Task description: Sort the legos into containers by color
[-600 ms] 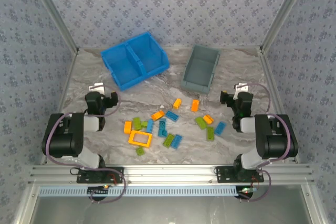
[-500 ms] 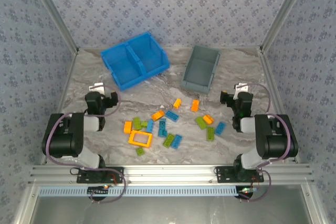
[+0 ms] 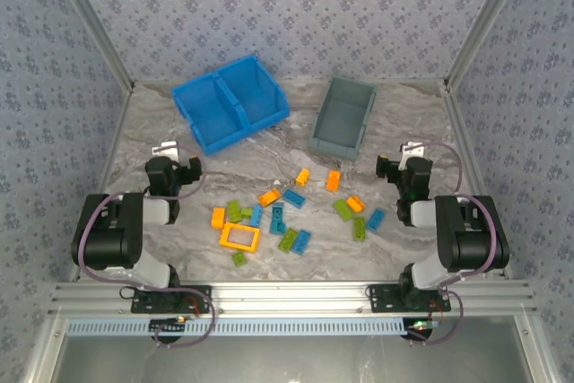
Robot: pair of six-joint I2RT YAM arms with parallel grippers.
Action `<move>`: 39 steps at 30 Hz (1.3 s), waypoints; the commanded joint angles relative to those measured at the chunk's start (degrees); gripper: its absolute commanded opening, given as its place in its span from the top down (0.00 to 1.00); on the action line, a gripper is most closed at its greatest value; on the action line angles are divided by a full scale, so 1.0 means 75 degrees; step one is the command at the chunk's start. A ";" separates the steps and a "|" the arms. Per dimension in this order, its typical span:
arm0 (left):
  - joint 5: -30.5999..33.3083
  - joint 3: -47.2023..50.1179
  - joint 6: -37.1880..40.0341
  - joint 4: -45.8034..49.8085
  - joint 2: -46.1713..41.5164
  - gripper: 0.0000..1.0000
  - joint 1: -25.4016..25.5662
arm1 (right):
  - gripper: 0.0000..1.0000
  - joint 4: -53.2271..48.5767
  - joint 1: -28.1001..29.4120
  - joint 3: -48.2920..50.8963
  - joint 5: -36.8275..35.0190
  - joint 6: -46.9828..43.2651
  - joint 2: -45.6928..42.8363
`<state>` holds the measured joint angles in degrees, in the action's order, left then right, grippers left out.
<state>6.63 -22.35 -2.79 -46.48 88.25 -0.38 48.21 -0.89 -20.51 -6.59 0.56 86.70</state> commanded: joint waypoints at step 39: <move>-0.0815 -1.0533 -0.2674 1.2134 0.3725 0.25 -0.0019 | 0.35 -1.1967 0.1219 -1.0334 0.0875 0.3592 0.3773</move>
<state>1.91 -98.50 -25.85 42.26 113.86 -0.38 -38.37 8.51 -95.09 0.05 28.29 112.99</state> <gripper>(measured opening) 0.788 0.661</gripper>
